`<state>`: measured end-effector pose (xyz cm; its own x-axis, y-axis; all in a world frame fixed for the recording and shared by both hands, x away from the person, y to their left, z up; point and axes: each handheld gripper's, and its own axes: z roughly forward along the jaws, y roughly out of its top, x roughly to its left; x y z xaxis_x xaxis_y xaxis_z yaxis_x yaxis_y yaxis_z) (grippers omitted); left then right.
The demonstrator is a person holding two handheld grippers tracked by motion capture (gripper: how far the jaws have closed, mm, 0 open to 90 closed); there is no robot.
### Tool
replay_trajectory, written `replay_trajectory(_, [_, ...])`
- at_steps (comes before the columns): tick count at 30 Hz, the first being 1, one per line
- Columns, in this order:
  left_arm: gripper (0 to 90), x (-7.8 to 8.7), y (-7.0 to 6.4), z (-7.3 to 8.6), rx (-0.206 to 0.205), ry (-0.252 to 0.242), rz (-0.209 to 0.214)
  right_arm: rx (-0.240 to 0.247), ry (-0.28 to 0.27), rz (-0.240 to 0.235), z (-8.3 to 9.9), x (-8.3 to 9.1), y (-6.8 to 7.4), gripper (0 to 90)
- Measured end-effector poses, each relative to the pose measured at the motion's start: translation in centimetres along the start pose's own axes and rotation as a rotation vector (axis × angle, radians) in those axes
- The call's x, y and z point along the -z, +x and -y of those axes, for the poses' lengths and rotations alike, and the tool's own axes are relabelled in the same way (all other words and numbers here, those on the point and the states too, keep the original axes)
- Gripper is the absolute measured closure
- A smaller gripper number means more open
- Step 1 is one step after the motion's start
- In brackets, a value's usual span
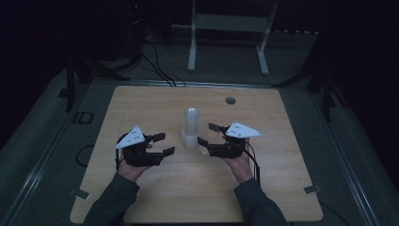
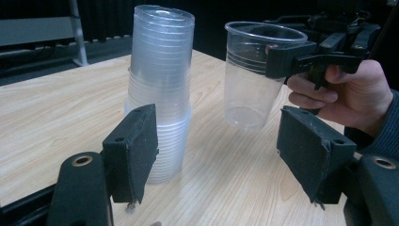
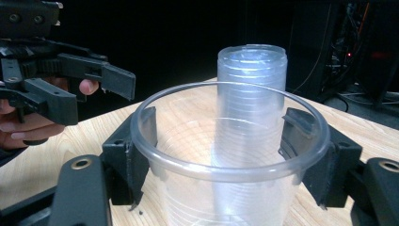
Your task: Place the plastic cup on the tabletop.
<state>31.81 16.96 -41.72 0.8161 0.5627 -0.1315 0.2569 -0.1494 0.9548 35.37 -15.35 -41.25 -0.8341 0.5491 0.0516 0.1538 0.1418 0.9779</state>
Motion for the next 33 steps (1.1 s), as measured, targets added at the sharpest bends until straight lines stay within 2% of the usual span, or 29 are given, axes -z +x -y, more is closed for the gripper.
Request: replay_trajectory(33, [29.9, 0.0, -0.1, 0.0, -0.003, 0.004, 0.001, -0.048, 0.048, 0.037, 2.5, -0.7, -1.5, 27.6])
